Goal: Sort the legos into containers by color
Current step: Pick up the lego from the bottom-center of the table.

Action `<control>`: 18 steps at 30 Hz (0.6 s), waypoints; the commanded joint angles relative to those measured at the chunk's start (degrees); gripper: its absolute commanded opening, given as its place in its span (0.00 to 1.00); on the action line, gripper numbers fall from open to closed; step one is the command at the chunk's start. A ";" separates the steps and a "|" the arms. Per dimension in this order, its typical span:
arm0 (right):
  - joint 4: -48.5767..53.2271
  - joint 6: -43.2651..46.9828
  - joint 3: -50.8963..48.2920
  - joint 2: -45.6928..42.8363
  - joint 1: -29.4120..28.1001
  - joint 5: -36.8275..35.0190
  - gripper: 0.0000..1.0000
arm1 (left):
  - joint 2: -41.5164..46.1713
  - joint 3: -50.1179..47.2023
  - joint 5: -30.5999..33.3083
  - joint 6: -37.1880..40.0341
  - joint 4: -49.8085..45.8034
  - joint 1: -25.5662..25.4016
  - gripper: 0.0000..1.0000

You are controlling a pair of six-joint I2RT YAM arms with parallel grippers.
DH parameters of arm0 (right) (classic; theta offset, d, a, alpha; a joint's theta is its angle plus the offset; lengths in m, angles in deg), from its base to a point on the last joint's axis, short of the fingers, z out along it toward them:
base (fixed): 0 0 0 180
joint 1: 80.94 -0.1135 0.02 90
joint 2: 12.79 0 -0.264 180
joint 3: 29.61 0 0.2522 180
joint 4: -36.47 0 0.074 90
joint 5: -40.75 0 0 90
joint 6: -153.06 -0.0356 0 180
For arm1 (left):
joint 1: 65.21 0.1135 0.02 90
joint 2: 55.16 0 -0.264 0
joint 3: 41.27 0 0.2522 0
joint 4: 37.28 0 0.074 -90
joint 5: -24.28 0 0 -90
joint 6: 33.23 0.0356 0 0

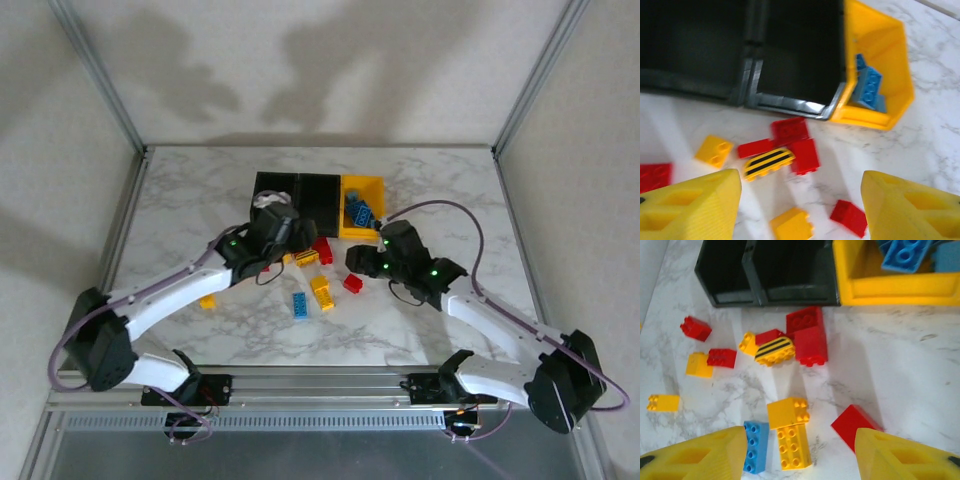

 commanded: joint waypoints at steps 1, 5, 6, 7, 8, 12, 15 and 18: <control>-1.98 -0.80 3.08 3.42 -3.84 1.34 0.59 | 6.09 -5.41 0.70 -3.66 -3.92 2.61 0.66; -1.10 -1.21 6.45 10.65 -9.01 1.55 0.58 | 12.51 -12.51 0.19 -5.93 -6.07 6.74 0.68; -0.73 -1.22 7.27 12.46 -10.18 1.69 0.58 | 13.73 -13.99 -0.13 -6.51 -6.45 7.66 0.68; -0.35 -1.12 8.39 14.55 -11.47 1.93 0.58 | 15.00 -15.43 -0.67 -7.22 -6.89 8.64 0.68; -0.02 -0.98 9.44 16.48 -12.81 2.13 0.57 | 16.22 -16.77 -0.91 -7.71 -7.17 9.34 0.68; 1.68 -1.11 12.59 22.84 -15.98 2.17 0.57 | 19.81 -20.13 -0.90 -8.86 -9.50 11.32 0.71; 3.53 -1.09 15.02 27.13 -16.96 2.46 0.57 | 21.98 -22.03 -1.95 -9.33 -10.92 13.54 0.71; 4.91 -0.92 17.10 30.79 -17.69 3.00 0.57 | 23.90 -23.44 -2.57 -9.00 -11.92 16.18 0.71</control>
